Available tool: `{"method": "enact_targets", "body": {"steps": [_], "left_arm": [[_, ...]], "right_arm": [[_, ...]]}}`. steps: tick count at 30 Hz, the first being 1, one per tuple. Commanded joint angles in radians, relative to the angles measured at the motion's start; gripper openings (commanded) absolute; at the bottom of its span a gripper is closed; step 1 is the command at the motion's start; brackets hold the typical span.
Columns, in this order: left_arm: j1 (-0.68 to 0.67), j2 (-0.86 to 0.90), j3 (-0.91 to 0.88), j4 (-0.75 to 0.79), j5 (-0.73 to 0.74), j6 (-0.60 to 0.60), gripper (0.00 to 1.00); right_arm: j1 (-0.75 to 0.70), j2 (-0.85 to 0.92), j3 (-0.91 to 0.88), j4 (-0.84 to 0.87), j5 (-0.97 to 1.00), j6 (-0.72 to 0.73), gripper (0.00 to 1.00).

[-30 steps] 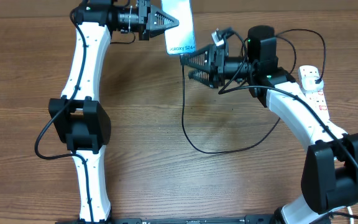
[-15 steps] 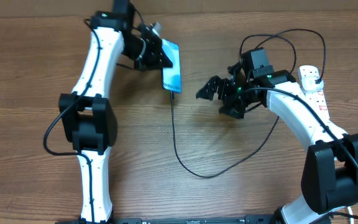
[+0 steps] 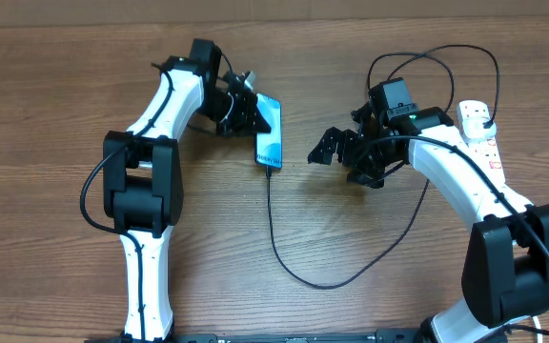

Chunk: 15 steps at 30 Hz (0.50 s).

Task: Plug charger to phone and switch on socket
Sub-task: 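Lower the phone flat onto the table with the left gripper, releasing the plug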

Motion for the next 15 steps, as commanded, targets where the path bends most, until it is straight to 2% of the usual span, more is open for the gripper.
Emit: {"method": "enact_targets", "body": {"steps": [1,5,11,15], "left_arm": [[0.002,-0.041,-0.053,0.042,0.053,-0.008,0.05],[0.002,-0.041,-0.063,0.049,0.03,-0.008,0.11],[0.002,-0.041,-0.063,0.047,-0.034,-0.005,0.39],[0.002,-0.041,-0.063,0.037,-0.081,-0.004,0.63]], "right_arm": [[-0.003,-0.016,0.011,-0.006,0.011,-0.011,1.0],[-0.002,-0.016,0.011,-0.011,0.011,-0.011,1.0],[-0.003,-0.016,0.011,-0.04,0.031,-0.008,1.0],[-0.005,-0.016,0.011,-0.048,0.056,-0.008,1.0]]}}
